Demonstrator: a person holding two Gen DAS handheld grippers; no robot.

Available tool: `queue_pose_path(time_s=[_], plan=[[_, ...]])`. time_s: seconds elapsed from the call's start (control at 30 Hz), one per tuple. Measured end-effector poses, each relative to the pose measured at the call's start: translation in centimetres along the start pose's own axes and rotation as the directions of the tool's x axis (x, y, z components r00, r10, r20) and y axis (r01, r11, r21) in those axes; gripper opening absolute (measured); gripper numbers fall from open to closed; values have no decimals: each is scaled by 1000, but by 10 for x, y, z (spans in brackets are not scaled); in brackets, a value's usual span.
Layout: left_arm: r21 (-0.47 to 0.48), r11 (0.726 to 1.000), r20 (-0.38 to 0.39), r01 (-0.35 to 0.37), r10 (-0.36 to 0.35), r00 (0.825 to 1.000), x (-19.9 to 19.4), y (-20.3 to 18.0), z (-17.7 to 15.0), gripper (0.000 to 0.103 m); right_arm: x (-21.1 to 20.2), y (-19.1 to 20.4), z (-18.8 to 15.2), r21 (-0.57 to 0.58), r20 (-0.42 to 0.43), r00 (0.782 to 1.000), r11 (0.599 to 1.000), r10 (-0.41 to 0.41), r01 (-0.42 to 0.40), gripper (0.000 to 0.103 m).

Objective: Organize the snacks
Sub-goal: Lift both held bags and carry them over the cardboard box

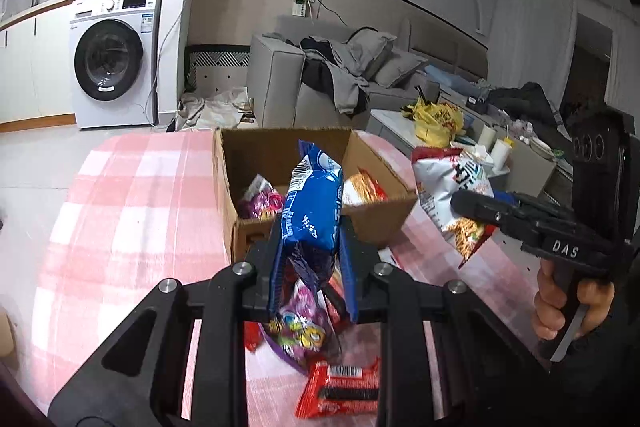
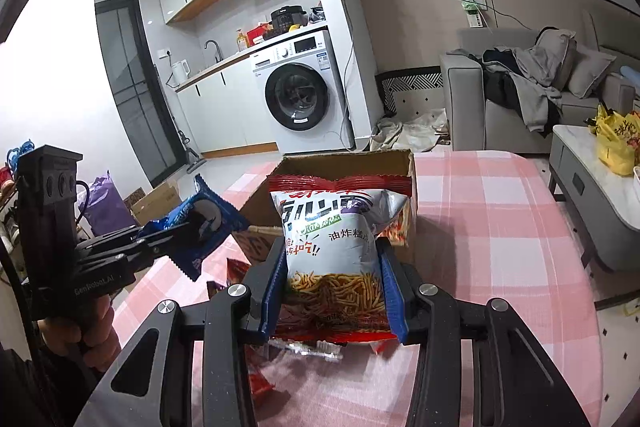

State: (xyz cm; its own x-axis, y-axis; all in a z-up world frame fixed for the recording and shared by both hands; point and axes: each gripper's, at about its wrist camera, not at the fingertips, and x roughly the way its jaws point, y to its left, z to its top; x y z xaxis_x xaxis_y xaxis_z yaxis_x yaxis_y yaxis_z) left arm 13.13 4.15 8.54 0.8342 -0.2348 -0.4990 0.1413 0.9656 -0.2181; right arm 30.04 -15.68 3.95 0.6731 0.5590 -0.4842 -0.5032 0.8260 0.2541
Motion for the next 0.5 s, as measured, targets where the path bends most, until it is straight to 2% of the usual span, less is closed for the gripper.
queue_pose_path(time_s=[0.5], plan=[[-18, 999, 20, -31, 32, 999, 30, 17, 46, 21, 24, 0, 41, 7, 13, 1000, 1000, -5, 5, 43]])
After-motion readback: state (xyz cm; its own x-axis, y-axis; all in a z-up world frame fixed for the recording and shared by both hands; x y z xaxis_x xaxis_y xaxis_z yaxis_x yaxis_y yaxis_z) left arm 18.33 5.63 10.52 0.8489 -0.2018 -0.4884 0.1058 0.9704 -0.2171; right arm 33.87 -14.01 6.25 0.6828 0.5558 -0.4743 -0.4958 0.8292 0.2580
